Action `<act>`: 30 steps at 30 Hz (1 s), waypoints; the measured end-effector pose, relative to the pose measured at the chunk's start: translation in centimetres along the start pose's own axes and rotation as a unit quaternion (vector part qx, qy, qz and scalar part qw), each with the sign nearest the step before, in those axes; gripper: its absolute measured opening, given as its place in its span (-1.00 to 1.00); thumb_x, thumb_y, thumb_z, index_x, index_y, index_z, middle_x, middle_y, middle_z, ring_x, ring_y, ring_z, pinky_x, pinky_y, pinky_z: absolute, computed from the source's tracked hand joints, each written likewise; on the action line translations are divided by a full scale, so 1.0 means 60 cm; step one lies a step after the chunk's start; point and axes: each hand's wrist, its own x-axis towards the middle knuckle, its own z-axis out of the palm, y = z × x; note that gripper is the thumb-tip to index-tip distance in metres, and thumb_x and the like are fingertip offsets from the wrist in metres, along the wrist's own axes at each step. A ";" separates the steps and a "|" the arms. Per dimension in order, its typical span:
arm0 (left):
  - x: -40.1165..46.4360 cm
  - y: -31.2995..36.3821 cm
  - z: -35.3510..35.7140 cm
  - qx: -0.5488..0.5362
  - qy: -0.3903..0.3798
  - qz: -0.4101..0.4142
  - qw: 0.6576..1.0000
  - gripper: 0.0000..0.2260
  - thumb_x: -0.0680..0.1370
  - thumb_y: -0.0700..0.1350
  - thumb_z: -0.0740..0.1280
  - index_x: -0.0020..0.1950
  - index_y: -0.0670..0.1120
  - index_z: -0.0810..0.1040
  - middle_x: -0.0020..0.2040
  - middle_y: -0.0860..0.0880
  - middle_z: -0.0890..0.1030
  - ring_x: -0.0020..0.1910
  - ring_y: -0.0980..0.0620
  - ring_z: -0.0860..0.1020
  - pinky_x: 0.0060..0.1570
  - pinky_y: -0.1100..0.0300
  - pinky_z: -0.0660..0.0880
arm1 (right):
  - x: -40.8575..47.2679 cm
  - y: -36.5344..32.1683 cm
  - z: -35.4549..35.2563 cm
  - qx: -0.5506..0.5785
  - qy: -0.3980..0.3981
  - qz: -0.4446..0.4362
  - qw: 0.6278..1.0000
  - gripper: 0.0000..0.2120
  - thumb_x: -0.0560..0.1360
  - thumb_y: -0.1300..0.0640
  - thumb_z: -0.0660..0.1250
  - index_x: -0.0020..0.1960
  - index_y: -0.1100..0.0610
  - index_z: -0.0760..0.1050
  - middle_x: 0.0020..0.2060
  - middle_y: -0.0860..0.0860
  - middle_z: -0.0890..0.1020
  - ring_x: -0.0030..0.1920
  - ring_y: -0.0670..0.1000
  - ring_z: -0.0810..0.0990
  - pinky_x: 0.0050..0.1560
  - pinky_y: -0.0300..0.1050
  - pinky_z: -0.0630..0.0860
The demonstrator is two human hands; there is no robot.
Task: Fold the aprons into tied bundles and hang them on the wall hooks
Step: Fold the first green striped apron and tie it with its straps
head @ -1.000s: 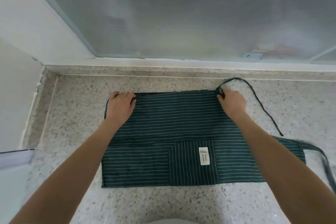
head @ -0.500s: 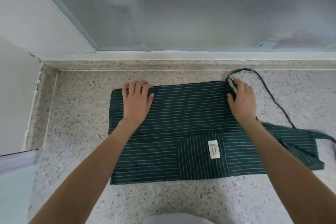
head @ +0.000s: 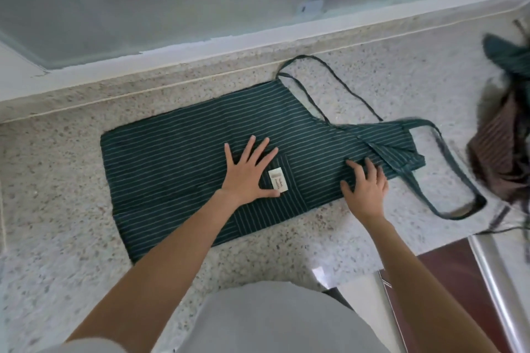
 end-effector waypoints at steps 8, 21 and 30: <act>-0.031 0.033 -0.022 0.007 -0.059 -0.028 0.998 -0.09 0.29 0.25 0.44 0.49 0.09 0.02 0.54 -0.01 -0.17 0.49 -0.13 -0.27 0.22 -0.37 -0.40 | -0.032 0.086 -0.029 -0.023 0.047 -0.084 0.995 -0.60 0.46 0.20 0.35 0.28 0.19 0.40 0.00 0.19 0.55 -0.04 0.22 0.54 -0.10 0.11 0.53; 0.157 0.218 -0.076 -0.047 0.143 -0.077 0.986 -0.70 0.62 0.08 0.09 0.24 0.03 0.47 0.02 -0.05 0.62 0.04 -0.11 0.49 0.01 0.04 0.37 | 0.079 0.219 -0.061 -0.016 0.104 -0.139 0.985 -0.80 0.48 0.14 0.37 0.07 0.18 0.53 -0.01 0.17 0.56 -0.04 0.21 0.53 -0.03 0.09 0.46; 0.213 0.250 -0.144 -0.314 0.176 -0.199 0.912 -0.91 0.52 -0.10 0.34 0.00 -0.03 0.50 -0.11 0.03 0.57 -0.15 0.07 0.56 -0.07 0.15 0.52 | 0.120 0.226 -0.067 -0.060 0.067 -0.170 0.981 -0.75 0.44 0.03 0.41 0.01 0.15 0.49 -0.12 0.16 0.54 -0.13 0.20 0.52 -0.14 0.04 0.46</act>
